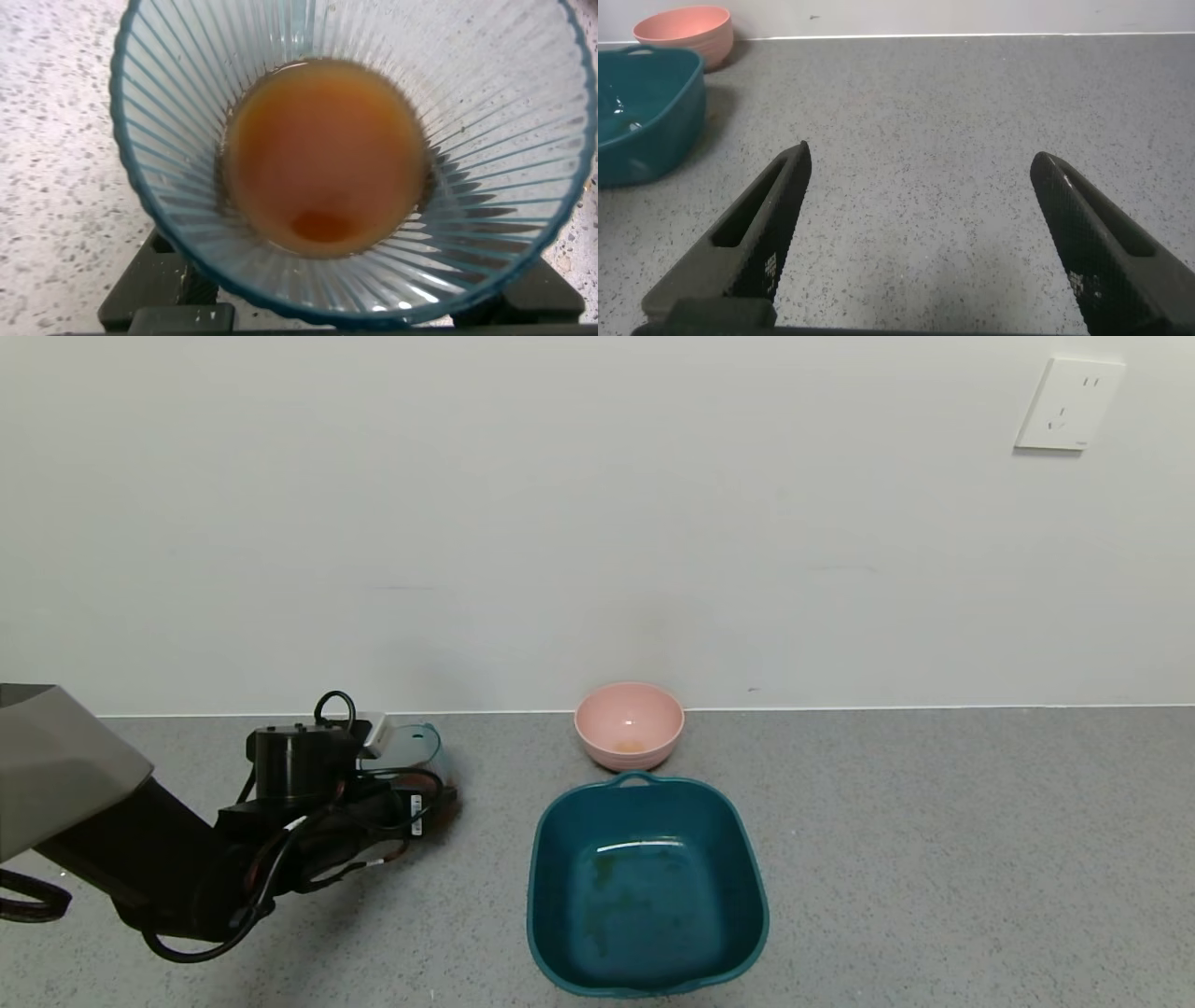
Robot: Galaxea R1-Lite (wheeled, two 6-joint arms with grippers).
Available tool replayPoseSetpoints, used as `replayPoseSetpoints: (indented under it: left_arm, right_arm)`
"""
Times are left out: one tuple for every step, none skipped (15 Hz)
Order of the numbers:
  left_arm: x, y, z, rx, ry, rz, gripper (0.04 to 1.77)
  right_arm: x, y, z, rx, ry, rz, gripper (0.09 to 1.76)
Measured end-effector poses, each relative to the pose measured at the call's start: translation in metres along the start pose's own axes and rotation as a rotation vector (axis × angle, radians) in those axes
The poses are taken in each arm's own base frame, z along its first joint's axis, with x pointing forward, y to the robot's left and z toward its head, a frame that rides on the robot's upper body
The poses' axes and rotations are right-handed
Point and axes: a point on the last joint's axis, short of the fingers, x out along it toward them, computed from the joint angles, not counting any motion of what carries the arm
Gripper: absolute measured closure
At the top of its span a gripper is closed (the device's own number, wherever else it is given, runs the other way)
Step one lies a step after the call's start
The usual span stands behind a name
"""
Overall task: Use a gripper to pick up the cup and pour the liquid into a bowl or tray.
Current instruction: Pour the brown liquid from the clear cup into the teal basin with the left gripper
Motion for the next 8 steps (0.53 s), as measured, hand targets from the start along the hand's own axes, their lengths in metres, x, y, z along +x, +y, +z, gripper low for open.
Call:
replayPoseSetpoints:
  left_arm:
    - [-0.002, 0.001, 0.002, -0.001, -0.006, 0.002, 0.55]
    - [-0.004, 0.002, 0.003, -0.003, -0.010, 0.005, 0.55]
    - [-0.006, 0.003, 0.006, -0.004, -0.016, 0.007, 0.55]
    - [-0.009, 0.004, 0.009, -0.005, -0.026, 0.008, 0.55]
    - [-0.013, 0.005, 0.012, -0.006, -0.038, 0.008, 0.56]
    - [-0.016, 0.005, 0.015, -0.003, -0.048, 0.007, 0.56]
    - [-0.020, 0.005, 0.017, 0.005, -0.053, 0.006, 0.56]
    - [-0.025, 0.004, 0.019, 0.016, -0.044, 0.003, 0.56]
  right_arm:
    - [0.000, 0.000, 0.000, 0.000, 0.000, 0.000, 0.14]
    - [0.000, 0.000, 0.000, 0.000, 0.000, 0.000, 0.14]
    - [0.000, 0.000, 0.000, 0.000, 0.000, 0.000, 0.14]
    - [0.000, 0.000, 0.000, 0.000, 0.000, 0.000, 0.14]
    - [0.000, 0.000, 0.000, 0.000, 0.000, 0.000, 0.14]
    - [0.000, 0.000, 0.000, 0.000, 0.000, 0.000, 0.14]
    - [0.000, 0.000, 0.000, 0.000, 0.000, 0.000, 0.14]
    - [0.000, 0.000, 0.000, 0.000, 0.000, 0.000, 0.14]
